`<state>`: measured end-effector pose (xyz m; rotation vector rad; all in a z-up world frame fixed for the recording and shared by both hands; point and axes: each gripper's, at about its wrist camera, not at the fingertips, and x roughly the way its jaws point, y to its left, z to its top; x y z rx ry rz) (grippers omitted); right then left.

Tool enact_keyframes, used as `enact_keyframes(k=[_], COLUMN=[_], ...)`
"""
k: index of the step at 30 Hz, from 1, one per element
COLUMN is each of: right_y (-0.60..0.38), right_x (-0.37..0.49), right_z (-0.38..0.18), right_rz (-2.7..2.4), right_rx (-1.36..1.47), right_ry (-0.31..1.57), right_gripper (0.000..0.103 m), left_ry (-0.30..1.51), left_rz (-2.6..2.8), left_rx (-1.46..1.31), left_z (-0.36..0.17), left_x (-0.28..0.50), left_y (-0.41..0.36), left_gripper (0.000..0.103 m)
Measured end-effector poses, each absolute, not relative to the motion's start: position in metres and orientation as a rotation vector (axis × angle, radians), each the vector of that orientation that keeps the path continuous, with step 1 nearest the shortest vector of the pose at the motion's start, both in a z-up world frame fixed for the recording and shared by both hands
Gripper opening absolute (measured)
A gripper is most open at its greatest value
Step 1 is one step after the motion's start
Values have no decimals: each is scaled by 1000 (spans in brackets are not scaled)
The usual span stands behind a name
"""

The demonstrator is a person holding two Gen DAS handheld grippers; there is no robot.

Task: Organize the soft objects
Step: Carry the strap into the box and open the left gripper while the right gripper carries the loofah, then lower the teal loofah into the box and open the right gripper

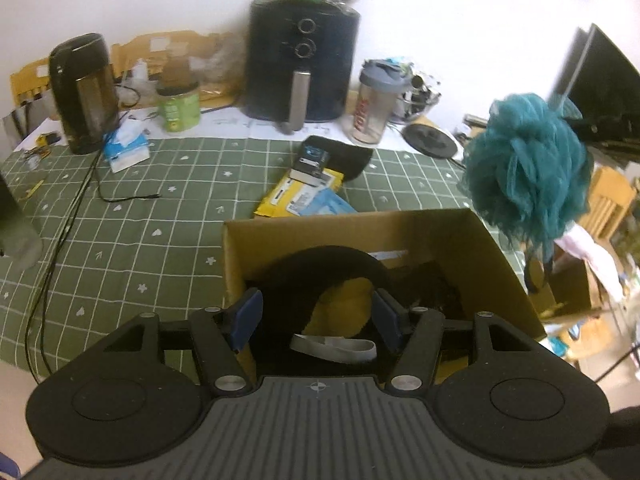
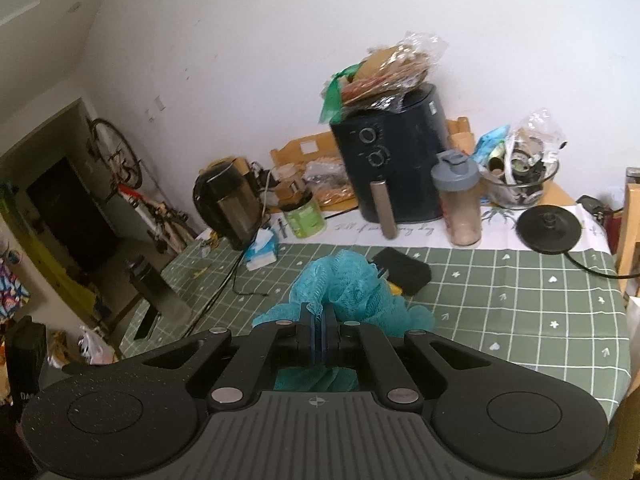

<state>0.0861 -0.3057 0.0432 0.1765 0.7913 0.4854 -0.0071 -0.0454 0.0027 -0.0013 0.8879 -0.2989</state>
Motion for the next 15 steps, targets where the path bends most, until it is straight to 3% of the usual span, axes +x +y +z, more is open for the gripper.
enact_keyframes(k=[3,7,12,15], right_y=[-297,-285,-269,-263], right_x=[85,87,89,91], right_z=[44,46,52,51], right_rz=[530,584,651,705], right_rx=[163,142,140,148], right_ry=[800,810,809,823], right_gripper=[5,5,5,14], left_ry=[865,850,831,832], left_rz=[-265,-227,-193,-172], left_rx=[-13,-27,-43,-53], left_z=[5,5,8,7], left_x=[-13,-16,-19,-20], left_y=[-43,-39,-36,-34], left_gripper=[60,69,70,70])
